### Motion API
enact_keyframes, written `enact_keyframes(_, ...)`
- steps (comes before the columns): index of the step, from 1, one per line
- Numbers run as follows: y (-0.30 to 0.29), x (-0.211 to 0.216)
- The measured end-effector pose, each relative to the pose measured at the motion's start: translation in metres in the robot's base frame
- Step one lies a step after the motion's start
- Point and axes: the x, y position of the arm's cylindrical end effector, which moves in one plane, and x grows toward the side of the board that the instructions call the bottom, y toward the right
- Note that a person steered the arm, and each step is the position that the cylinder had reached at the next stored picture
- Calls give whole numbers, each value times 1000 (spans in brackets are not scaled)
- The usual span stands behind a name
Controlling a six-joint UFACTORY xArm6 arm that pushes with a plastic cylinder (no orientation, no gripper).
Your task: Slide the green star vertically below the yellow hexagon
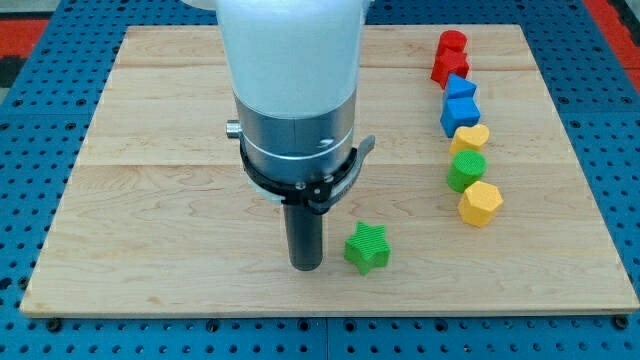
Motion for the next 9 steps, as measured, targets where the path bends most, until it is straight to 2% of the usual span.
enact_keyframes(2, 103, -1)
enact_keyframes(3, 104, 7)
enact_keyframes(4, 68, 8)
enact_keyframes(5, 64, -32)
enact_keyframes(6, 91, -39)
enact_keyframes(8, 117, 2)
enact_keyframes(9, 136, 6)
